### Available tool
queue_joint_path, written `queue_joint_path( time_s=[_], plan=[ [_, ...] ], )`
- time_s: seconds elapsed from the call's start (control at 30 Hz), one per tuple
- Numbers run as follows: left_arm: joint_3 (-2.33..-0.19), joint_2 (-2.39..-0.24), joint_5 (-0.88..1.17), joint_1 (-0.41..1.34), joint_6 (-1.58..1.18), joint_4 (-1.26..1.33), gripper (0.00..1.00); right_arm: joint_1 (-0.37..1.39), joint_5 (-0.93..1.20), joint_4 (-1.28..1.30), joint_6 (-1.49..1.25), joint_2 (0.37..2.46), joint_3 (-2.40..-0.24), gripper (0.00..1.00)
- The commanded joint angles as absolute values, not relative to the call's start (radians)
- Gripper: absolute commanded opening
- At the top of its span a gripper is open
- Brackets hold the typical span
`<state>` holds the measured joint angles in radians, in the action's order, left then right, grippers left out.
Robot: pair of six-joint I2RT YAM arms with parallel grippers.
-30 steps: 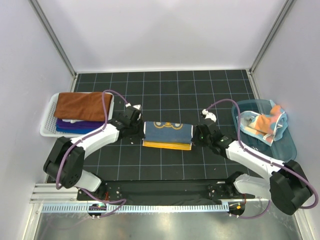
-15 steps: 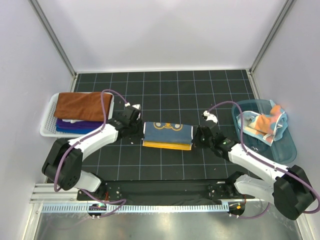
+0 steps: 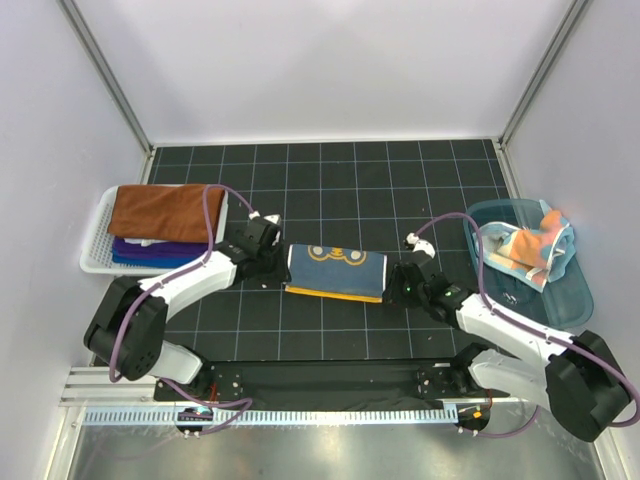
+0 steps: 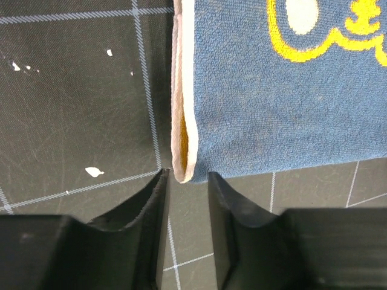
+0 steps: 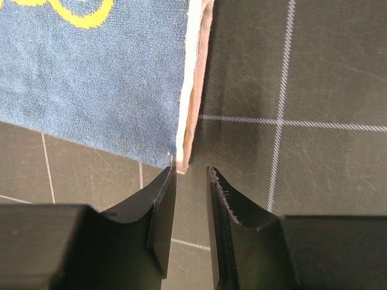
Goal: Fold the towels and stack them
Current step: Fold the towel
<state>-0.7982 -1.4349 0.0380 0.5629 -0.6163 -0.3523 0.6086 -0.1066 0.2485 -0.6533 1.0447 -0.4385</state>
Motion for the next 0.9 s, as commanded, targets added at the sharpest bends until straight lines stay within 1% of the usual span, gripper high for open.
queue_joint_path(
  time_s=[0.0, 0.17, 0.27, 0.33, 0.37, 0.6, 0.73, 0.87],
  plan=[
    [-0.825, -1.394, 0.028, 0.566, -0.591, -0.365, 0.36, 0.612, -0.147, 0.296, -0.643, 0.988, -0.502, 0.34],
    [-0.887, -1.364, -0.026, 0.561, -0.569, -0.41, 0.47, 0.614, -0.16, 0.357, -0.632, 0.96, -0.583, 0.33],
    [-0.946, -1.4, -0.022, 0.558, -0.548, -0.434, 0.53, 0.614, -0.147, 0.364, -0.62, 1.003, -0.641, 0.3],
    [-1.001, -1.43, -0.017, 0.554, -0.532, -0.46, 0.54, 0.615, -0.138, 0.367, -0.615, 1.057, -0.682, 0.29],
    [-1.012, -1.446, -0.014, 0.551, -0.529, -0.46, 0.57, 0.615, -0.135, 0.361, -0.611, 1.072, -0.692, 0.29],
    [-1.06, -1.569, 0.041, 0.525, -0.523, -0.457, 0.58, 0.62, -0.086, 0.273, -0.607, 1.207, -0.689, 0.26],
    [-1.022, -1.603, 0.064, 0.522, -0.535, -0.423, 0.59, 0.626, -0.068, 0.183, -0.618, 1.247, -0.596, 0.26],
    [-0.971, -1.617, 0.1, 0.518, -0.561, -0.365, 0.59, 0.626, -0.095, 0.158, -0.62, 1.262, -0.531, 0.25]
  ],
)
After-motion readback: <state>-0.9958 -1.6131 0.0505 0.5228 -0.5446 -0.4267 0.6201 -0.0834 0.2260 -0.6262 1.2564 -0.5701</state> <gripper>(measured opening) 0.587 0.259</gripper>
